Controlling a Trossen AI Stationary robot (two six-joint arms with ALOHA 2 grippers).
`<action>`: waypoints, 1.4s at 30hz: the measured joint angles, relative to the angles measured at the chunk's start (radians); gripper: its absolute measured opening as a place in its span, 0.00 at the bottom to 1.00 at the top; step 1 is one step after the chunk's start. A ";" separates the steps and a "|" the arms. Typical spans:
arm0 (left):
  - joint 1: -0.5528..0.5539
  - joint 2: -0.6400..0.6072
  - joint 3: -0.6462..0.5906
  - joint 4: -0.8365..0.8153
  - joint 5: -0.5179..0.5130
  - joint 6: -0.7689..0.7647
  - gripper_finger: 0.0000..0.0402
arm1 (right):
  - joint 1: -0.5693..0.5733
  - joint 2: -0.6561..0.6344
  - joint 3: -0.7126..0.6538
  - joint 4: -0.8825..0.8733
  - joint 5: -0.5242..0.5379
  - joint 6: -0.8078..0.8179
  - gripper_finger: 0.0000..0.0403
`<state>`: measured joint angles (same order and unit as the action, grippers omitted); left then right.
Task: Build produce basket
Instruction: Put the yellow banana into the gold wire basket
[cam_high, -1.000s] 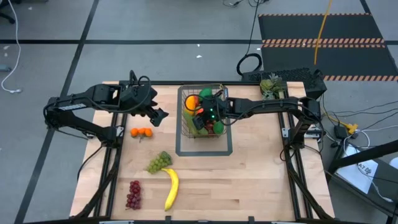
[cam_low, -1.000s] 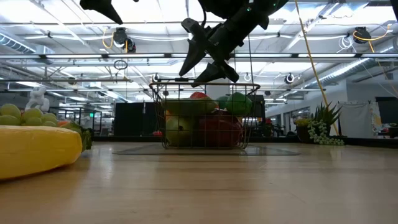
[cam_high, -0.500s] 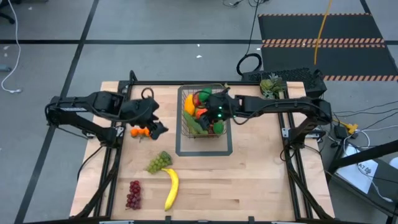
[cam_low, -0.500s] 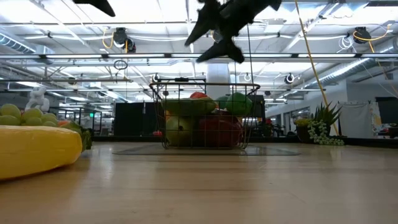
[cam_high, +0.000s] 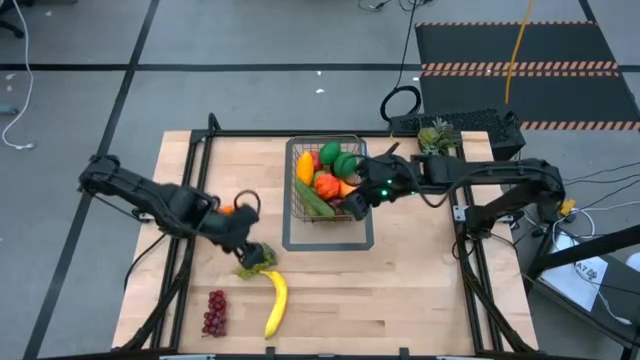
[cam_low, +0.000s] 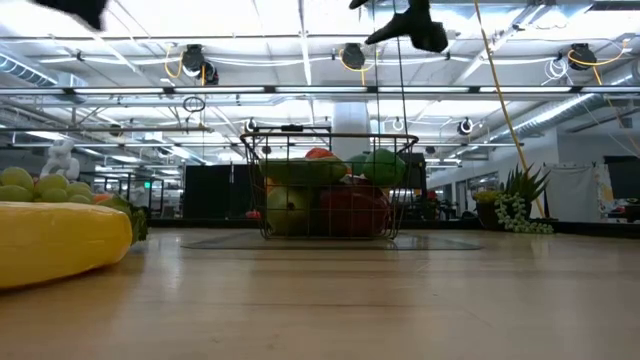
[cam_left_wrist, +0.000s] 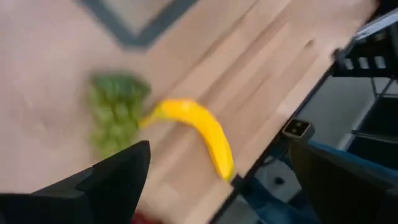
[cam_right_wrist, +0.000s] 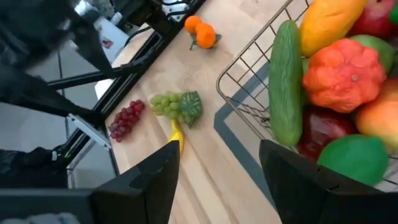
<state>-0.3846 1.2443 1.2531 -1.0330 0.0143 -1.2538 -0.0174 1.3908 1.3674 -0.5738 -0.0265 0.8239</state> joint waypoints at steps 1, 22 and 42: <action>-0.020 0.003 -0.026 0.021 0.013 -0.062 0.95 | 0.000 -0.011 0.000 -0.011 0.000 -0.006 0.53; -0.286 0.432 -0.073 0.504 0.026 -0.466 0.95 | -0.047 -0.180 0.000 -0.340 0.023 -0.302 0.53; -0.228 0.618 0.062 0.409 -0.006 -0.558 0.95 | -0.046 -0.254 0.000 -0.448 0.024 -0.515 0.53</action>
<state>-0.6128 1.8622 1.3148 -0.6244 0.0086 -1.8123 -0.0639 1.1370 1.3670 -1.0222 -0.0021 0.3091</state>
